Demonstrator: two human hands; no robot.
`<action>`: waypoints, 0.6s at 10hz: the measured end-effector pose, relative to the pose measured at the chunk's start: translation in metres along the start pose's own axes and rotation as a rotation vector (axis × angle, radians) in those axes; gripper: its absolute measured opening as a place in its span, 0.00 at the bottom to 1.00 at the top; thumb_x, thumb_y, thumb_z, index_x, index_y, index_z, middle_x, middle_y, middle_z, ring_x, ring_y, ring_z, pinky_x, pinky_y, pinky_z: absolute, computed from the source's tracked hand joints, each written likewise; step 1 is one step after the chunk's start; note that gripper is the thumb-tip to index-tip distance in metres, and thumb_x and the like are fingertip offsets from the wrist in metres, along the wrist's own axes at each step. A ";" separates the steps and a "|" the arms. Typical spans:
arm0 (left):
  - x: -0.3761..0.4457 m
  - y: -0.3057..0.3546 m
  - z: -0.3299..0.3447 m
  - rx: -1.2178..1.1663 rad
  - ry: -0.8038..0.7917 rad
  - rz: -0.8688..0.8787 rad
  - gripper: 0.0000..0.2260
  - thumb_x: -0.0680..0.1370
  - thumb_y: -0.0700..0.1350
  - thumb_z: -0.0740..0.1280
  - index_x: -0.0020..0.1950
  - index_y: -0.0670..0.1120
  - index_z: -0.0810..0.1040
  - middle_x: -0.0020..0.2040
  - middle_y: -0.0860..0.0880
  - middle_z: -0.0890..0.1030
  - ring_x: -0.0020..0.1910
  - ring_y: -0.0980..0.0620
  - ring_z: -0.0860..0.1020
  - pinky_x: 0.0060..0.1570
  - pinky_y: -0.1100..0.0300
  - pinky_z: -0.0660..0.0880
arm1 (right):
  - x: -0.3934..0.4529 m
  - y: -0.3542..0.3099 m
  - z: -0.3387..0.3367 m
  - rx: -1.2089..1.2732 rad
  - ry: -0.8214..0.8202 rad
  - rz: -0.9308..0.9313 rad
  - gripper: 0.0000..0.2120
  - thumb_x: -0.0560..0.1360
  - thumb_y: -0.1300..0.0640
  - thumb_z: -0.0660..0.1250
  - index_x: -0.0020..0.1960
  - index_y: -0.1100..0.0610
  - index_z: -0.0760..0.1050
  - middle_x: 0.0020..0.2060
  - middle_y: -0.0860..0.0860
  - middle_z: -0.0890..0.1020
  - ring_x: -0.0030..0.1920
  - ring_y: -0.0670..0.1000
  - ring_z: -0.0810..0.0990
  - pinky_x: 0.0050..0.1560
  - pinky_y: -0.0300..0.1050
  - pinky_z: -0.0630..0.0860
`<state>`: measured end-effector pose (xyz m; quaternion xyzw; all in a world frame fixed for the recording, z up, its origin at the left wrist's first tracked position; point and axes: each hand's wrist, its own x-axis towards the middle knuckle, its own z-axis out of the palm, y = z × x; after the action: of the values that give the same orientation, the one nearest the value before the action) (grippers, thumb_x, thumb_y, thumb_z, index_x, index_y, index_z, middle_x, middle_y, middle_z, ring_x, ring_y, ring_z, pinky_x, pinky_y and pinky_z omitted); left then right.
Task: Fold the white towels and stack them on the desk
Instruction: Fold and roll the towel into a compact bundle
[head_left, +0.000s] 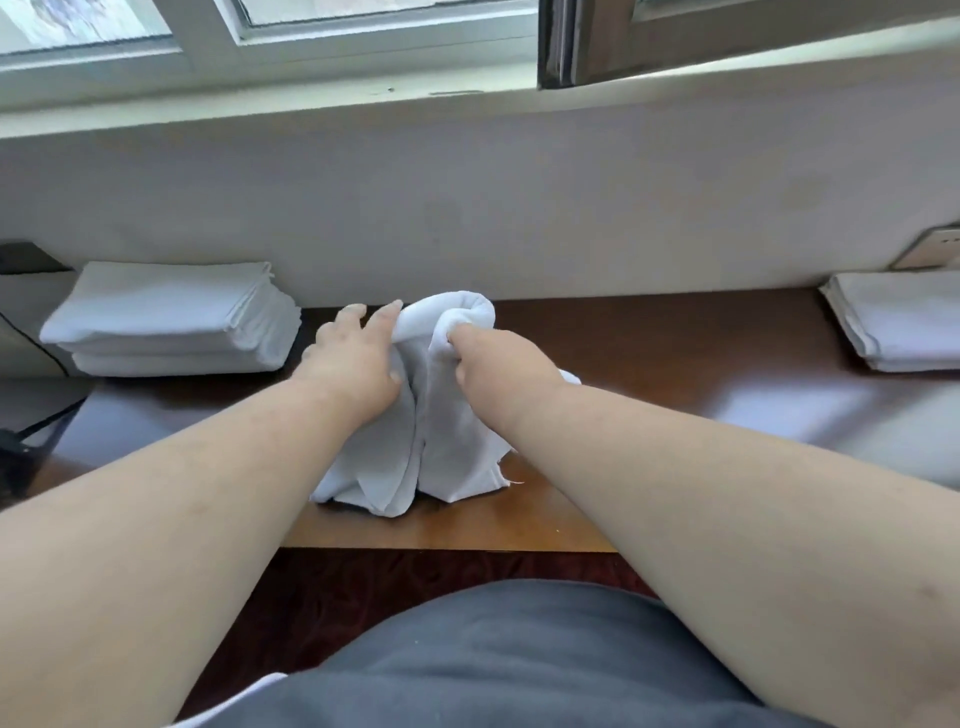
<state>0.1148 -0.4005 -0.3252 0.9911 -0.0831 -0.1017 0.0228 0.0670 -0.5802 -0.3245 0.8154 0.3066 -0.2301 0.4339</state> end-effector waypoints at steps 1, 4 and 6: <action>-0.001 0.020 0.003 0.023 0.048 0.372 0.40 0.72 0.51 0.67 0.78 0.60 0.48 0.80 0.54 0.49 0.76 0.54 0.48 0.71 0.60 0.45 | -0.005 0.006 -0.006 0.825 0.335 0.343 0.14 0.72 0.57 0.54 0.54 0.49 0.72 0.42 0.47 0.71 0.46 0.52 0.75 0.44 0.45 0.71; 0.046 0.058 -0.009 0.260 0.192 0.576 0.07 0.78 0.51 0.62 0.50 0.59 0.79 0.51 0.56 0.77 0.52 0.50 0.71 0.55 0.55 0.70 | 0.006 0.000 0.060 1.297 0.634 0.505 0.15 0.75 0.51 0.60 0.62 0.42 0.68 0.36 0.45 0.77 0.34 0.52 0.76 0.33 0.45 0.68; 0.062 0.075 -0.004 0.140 0.170 0.543 0.08 0.79 0.50 0.62 0.49 0.65 0.74 0.59 0.56 0.73 0.58 0.49 0.67 0.54 0.59 0.63 | -0.014 -0.004 0.127 1.588 0.219 0.500 0.02 0.72 0.53 0.63 0.42 0.49 0.74 0.37 0.46 0.79 0.40 0.51 0.78 0.38 0.45 0.70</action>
<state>0.1633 -0.4847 -0.3290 0.9366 -0.3500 -0.0022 -0.0123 0.0403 -0.6903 -0.3838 0.9402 -0.0958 -0.1942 -0.2629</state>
